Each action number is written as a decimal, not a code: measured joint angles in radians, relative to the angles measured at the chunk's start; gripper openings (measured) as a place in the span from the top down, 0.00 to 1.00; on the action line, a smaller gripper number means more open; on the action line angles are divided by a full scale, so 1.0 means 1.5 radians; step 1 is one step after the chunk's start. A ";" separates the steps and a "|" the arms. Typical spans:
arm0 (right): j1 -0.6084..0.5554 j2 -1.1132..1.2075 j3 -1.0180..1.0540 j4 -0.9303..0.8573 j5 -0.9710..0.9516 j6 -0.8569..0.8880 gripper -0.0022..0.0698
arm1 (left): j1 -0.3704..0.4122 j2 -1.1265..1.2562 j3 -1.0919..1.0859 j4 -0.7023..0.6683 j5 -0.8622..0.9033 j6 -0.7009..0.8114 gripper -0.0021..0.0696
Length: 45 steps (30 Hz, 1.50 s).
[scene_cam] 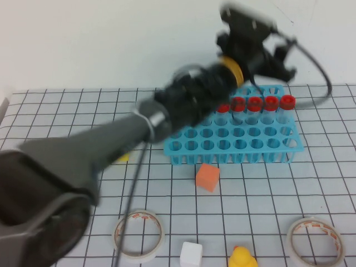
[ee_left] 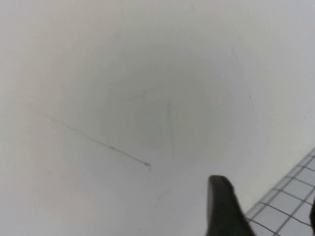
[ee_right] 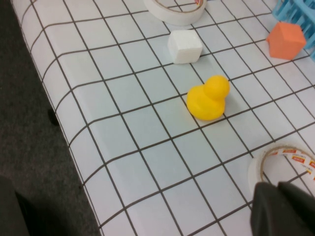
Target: Place the test tubes
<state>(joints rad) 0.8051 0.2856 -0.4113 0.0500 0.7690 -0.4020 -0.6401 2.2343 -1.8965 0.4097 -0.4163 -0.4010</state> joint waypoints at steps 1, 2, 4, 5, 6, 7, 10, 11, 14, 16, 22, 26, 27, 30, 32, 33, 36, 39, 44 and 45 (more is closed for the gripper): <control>0.000 0.000 0.000 0.000 0.000 0.000 0.97 | 0.003 -0.020 0.000 0.002 0.018 0.000 0.50; 0.000 0.000 0.000 0.000 0.000 0.000 0.97 | 0.005 -0.040 0.000 0.008 0.039 0.000 0.58; 0.000 0.000 0.000 0.000 0.000 0.000 0.97 | 0.010 -0.079 0.000 0.025 0.080 0.002 0.72; 0.000 0.000 0.000 0.000 0.000 0.000 0.97 | 0.013 -0.101 0.000 0.033 0.104 0.002 0.80; 0.000 0.000 0.000 0.000 0.000 0.000 0.97 | 0.017 -0.119 0.000 0.040 0.122 0.002 0.85; 0.000 0.000 0.000 0.000 0.000 0.000 0.97 | 0.021 -0.141 0.000 0.048 0.144 0.003 0.89; 0.000 0.000 0.000 0.000 0.000 0.000 0.97 | 0.041 -0.210 0.013 0.065 0.183 0.010 0.95; 0.000 0.000 0.000 0.000 0.000 0.000 0.97 | 0.050 -0.238 0.028 0.071 0.183 0.015 0.96; 0.000 0.000 0.000 0.000 0.000 0.000 0.97 | 0.073 -0.334 0.096 0.080 0.175 0.029 0.96; 0.000 0.000 0.000 0.000 0.000 0.000 0.97 | 0.092 -0.403 0.165 0.086 0.153 0.037 0.97; 0.000 0.000 0.000 0.000 0.000 0.000 0.97 | 0.160 -0.605 0.410 0.075 0.114 0.094 0.97; 0.000 0.000 0.000 0.000 0.000 0.000 0.97 | 0.217 -0.746 0.574 0.026 0.111 0.129 0.97; 0.000 0.000 0.000 0.000 0.000 0.000 0.97 | 0.230 -0.781 0.616 0.014 0.111 0.134 0.97; 0.000 0.000 0.000 0.000 0.000 0.000 0.97 | 0.262 -0.885 0.729 -0.024 0.111 0.149 0.97; 0.000 0.000 0.000 0.000 0.000 0.000 0.97 | 0.279 -0.962 0.805 -0.057 0.111 0.157 0.97; 0.000 0.000 0.000 0.000 0.000 0.000 0.97 | 0.284 -0.993 0.841 -0.072 0.111 0.158 0.97; 0.000 0.000 0.000 0.000 0.000 0.000 0.97 | 0.292 -1.110 0.932 -0.119 0.111 0.162 0.97; 0.000 0.000 0.000 0.000 0.000 0.000 0.97 | 0.294 -1.207 1.005 -0.142 0.132 0.162 0.97; 0.000 0.000 0.000 0.000 0.000 0.000 0.97 | 0.294 -1.330 1.091 -0.165 0.232 0.161 0.97; 0.000 0.000 0.000 0.000 0.000 0.000 0.97 | 0.294 -1.343 1.106 -0.173 0.249 0.160 0.97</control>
<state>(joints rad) 0.8051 0.2856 -0.4113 0.0500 0.7690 -0.4020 -0.1994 0.2205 -0.2376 0.1502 -0.0421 -0.1611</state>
